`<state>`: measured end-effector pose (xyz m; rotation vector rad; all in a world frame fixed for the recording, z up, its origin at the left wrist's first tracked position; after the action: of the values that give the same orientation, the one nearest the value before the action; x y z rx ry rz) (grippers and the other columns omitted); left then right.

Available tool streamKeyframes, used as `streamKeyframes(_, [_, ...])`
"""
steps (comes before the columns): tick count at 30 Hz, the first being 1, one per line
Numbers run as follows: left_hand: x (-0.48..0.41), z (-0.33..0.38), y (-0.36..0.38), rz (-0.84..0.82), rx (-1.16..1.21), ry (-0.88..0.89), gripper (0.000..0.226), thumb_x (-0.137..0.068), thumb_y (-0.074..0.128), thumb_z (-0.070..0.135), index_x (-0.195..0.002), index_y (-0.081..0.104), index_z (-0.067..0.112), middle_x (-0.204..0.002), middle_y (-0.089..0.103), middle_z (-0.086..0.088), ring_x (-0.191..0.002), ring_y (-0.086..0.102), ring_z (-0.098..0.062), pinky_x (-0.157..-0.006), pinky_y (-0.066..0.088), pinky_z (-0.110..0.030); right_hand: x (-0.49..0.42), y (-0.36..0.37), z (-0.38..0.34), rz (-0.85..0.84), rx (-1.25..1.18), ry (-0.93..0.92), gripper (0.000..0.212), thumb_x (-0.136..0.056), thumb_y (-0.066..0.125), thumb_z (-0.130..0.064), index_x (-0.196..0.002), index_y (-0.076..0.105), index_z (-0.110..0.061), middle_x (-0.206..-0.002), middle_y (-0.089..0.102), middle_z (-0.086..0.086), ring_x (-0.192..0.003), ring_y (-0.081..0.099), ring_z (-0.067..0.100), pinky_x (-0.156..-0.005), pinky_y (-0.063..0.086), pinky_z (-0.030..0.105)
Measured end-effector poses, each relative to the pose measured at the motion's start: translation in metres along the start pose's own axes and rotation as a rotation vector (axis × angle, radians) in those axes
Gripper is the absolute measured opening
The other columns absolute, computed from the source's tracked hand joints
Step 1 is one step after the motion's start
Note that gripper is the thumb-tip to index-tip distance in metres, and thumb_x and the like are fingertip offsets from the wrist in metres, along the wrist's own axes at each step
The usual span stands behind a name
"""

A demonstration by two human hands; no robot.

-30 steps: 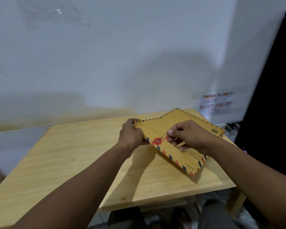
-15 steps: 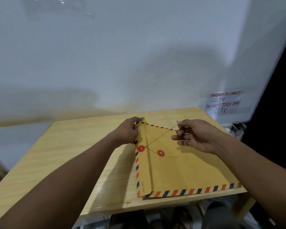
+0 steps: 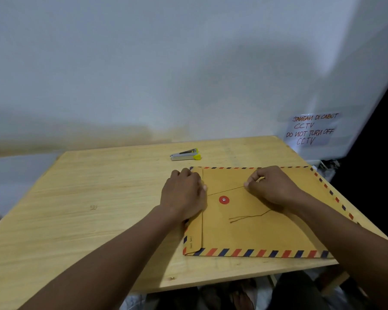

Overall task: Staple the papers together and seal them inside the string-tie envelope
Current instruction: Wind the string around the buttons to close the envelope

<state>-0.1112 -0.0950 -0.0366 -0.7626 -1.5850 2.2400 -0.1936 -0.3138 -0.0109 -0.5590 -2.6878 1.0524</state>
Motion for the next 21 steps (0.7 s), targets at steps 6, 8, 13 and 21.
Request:
streamKeyframes(6, [0.011,0.004,0.008,-0.027,-0.063,0.089,0.052,-0.099,0.04,0.052,-0.139,0.052,0.021,-0.145,0.051,0.0,-0.132,0.042,-0.025,-0.103,0.039,-0.04,0.01,0.003,0.004,0.065,0.18,-0.121,0.01,-0.087,0.071,-0.027,-0.079,0.073,-0.02,-0.075,0.061,-0.004,-0.063,0.051,0.006,-0.053,0.035,0.024])
streamKeyframes(8, [0.008,0.003,0.013,-0.046,-0.025,0.098,0.052,-0.1,0.04,0.051,-0.142,0.05,0.022,-0.151,0.047,-0.001,-0.14,0.037,-0.024,-0.112,0.033,-0.041,0.013,0.005,0.007,0.082,0.19,-0.144,0.009,-0.087,0.07,-0.025,-0.08,0.073,-0.021,-0.065,0.053,-0.008,-0.058,0.046,0.006,-0.053,0.033,0.025])
streamKeyframes(13, [0.002,0.003,0.014,-0.09,0.134,0.19,0.044,-0.1,0.047,0.044,-0.14,0.051,0.027,-0.153,0.046,0.001,-0.146,0.032,-0.02,-0.117,0.03,-0.044,0.019,0.003,0.017,0.09,0.203,-0.15,0.006,-0.088,0.068,-0.027,-0.083,0.071,-0.028,-0.07,0.05,-0.012,-0.065,0.044,0.004,-0.057,0.036,0.027])
streamKeyframes(21, [0.011,0.018,-0.002,-0.096,0.183,0.349,0.026,-0.1,0.055,0.021,-0.123,0.065,0.025,-0.135,0.057,0.004,-0.117,0.058,-0.017,-0.094,0.051,-0.035,0.018,0.006,0.022,0.104,0.26,-0.15,0.006,-0.09,0.065,-0.03,-0.085,0.068,-0.032,-0.08,0.054,-0.008,-0.082,0.052,0.014,-0.066,0.047,0.031])
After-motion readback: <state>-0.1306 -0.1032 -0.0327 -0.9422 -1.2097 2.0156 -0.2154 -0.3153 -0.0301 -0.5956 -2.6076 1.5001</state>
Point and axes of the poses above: each hand's wrist, its own x-axis away from the middle knuckle, its own y-axis out of the palm, z = x × y, the point moved 2 cm from there along -x, towards the middle knuckle
